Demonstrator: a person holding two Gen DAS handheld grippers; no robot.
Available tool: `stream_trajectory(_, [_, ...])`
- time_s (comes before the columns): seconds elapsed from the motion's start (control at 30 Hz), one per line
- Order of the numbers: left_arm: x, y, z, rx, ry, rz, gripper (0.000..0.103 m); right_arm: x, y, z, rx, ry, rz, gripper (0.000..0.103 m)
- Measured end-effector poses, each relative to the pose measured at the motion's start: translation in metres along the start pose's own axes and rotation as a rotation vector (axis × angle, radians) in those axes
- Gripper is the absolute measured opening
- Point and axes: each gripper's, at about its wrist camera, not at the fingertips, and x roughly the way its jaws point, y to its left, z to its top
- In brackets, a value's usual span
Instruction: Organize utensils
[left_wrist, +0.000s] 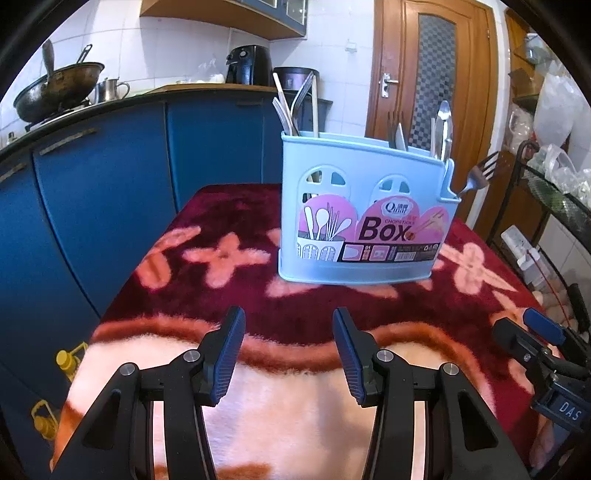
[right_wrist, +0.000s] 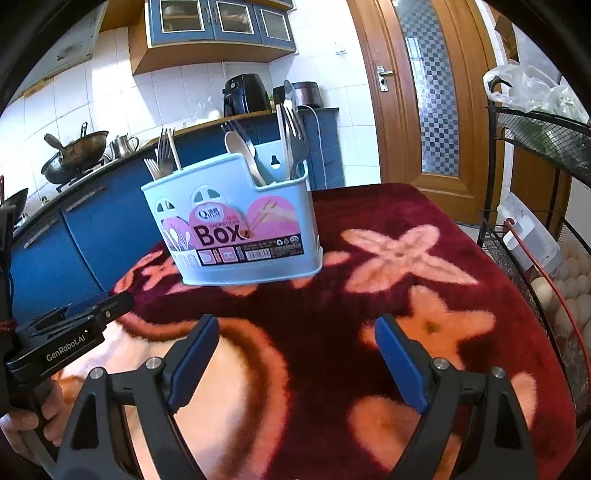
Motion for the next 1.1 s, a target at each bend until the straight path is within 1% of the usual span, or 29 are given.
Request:
stream_trajectory(0.37, [0.0090, -0.0026, -0.0049, 0.012, 0.011, 0.012, 0.051, 0.0032, -0.0019, -0.0031, 0.001, -0.002, -0.010, 0.088])
stream_trajectory(1.1, [0.0087, -0.0025, -0.0048, 0.013, 0.004, 0.012, 0.051, 0.0033, -0.0018, -0.0031, -0.001, -0.003, -0.011, 0.088])
